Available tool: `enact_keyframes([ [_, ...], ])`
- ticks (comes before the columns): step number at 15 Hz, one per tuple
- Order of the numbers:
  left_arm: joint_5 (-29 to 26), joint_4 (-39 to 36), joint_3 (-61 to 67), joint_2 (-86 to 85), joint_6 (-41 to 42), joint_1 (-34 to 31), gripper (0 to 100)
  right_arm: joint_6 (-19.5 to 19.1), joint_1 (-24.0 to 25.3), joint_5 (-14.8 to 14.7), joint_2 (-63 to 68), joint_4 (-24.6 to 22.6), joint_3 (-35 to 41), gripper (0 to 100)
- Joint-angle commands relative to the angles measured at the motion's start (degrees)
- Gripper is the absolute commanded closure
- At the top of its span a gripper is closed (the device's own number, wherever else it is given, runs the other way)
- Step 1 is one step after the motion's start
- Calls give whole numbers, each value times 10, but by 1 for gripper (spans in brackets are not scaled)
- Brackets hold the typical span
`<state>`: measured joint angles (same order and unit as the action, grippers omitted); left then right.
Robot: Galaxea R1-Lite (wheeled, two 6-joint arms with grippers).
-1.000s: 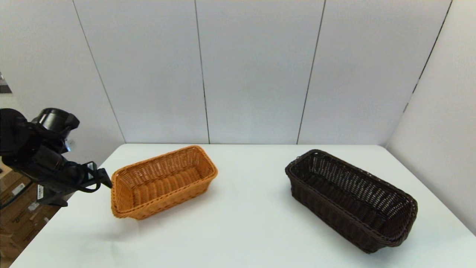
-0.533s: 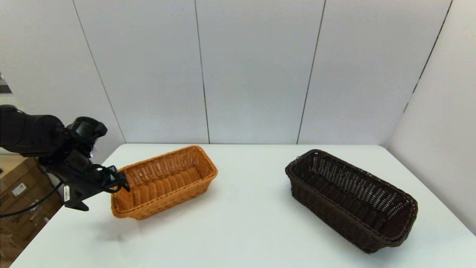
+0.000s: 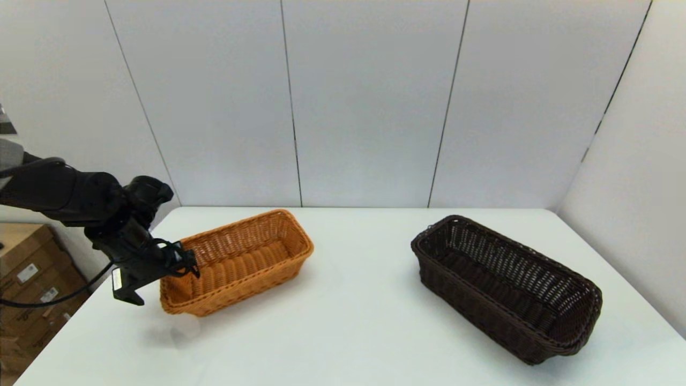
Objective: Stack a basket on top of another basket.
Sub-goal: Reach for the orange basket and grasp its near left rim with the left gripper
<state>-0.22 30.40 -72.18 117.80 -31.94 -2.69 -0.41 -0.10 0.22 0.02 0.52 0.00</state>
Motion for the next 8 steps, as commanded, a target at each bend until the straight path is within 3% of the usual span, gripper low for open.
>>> enact_keyframes([
  [1,0,2,-14,39,-3,1,0,0,0,0,0,0,0,0],
  [8,-1,-7,-23,78,-20,3,0,0,0,0,0,0,0,0],
])
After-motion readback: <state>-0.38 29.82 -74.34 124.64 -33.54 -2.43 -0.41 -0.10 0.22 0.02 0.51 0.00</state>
